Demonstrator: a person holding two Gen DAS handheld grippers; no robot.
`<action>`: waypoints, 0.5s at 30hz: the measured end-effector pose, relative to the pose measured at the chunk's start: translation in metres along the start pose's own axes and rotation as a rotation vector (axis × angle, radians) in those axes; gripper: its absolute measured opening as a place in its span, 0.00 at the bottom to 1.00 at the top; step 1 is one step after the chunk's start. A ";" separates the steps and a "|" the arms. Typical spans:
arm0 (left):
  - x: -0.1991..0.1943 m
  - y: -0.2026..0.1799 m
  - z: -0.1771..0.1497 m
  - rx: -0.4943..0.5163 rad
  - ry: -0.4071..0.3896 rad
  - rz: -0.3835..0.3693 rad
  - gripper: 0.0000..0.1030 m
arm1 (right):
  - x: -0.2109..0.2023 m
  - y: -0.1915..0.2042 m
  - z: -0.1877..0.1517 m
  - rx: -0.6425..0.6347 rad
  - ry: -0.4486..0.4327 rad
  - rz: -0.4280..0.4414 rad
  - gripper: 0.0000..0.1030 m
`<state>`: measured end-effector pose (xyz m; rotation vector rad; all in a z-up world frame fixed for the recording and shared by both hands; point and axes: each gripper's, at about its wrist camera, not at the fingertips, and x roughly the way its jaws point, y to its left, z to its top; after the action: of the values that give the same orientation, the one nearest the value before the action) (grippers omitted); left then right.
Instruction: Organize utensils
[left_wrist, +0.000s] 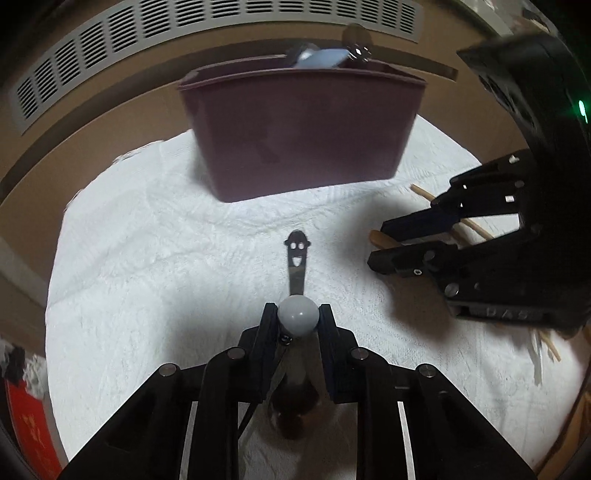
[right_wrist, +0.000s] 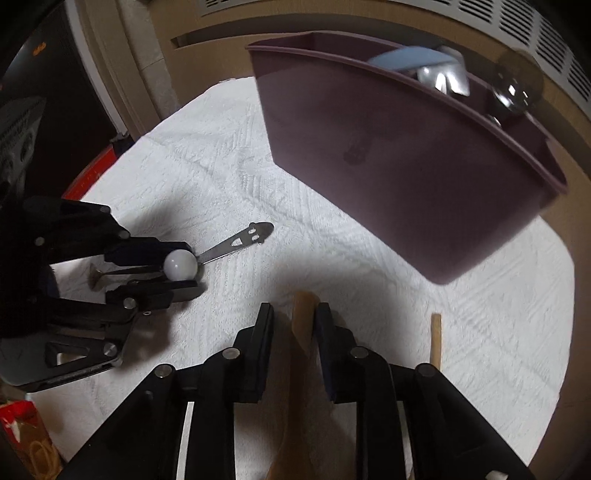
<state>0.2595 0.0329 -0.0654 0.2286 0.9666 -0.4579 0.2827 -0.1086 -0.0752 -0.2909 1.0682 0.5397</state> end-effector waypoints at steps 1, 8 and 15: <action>-0.005 0.003 -0.002 -0.025 -0.016 -0.006 0.22 | 0.001 0.005 0.000 -0.025 0.001 -0.029 0.22; -0.056 0.011 -0.006 -0.162 -0.185 0.036 0.22 | -0.022 0.014 -0.012 -0.001 -0.038 -0.058 0.11; -0.116 0.004 0.007 -0.217 -0.379 0.060 0.22 | -0.104 0.011 -0.029 0.103 -0.228 -0.012 0.11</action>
<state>0.2102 0.0652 0.0346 -0.0275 0.6292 -0.3229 0.2163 -0.1419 0.0044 -0.1409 0.8697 0.4928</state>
